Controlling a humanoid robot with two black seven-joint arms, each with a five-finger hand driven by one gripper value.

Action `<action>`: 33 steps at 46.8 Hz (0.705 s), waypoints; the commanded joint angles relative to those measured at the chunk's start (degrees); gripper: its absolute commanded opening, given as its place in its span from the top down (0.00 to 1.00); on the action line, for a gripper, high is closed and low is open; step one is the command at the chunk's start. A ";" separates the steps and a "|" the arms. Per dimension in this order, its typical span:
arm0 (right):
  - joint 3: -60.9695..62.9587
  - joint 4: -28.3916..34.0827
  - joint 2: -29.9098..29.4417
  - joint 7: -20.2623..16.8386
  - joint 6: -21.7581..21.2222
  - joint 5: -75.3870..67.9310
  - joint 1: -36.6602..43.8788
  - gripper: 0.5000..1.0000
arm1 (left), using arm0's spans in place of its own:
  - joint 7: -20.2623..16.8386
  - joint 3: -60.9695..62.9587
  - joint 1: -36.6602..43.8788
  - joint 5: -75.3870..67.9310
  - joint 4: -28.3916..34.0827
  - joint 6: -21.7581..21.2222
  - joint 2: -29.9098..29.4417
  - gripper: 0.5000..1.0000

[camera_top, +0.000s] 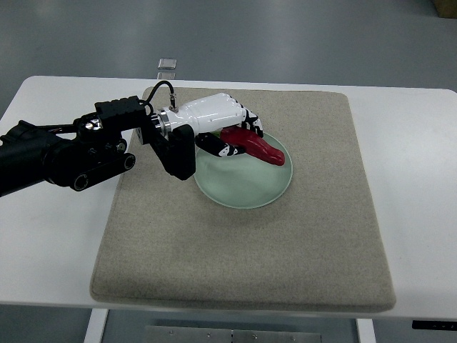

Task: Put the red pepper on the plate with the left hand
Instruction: 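Lift the red pepper and carry it over the green plate, then lower the pepper onto the plate and open the left hand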

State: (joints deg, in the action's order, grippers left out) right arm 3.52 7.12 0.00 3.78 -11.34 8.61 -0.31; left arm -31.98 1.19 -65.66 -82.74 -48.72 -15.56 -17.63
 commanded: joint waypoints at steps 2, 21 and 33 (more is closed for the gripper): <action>0.00 0.00 0.00 0.00 0.00 0.00 -0.05 0.14 | -0.72 0.22 0.09 -0.40 -0.06 -0.08 0.14 1.00; 0.00 0.00 0.00 0.00 0.00 0.00 0.04 0.14 | -1.69 1.36 0.27 -0.67 -0.41 -0.08 0.32 1.00; 0.00 0.00 0.00 0.00 0.00 0.00 0.04 0.14 | -1.60 1.36 0.35 -0.67 -0.41 -0.08 0.49 1.00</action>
State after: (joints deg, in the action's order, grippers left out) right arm 3.51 7.12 0.00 3.78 -11.34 8.61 -0.28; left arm -33.60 2.55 -65.32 -83.41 -49.13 -15.61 -17.23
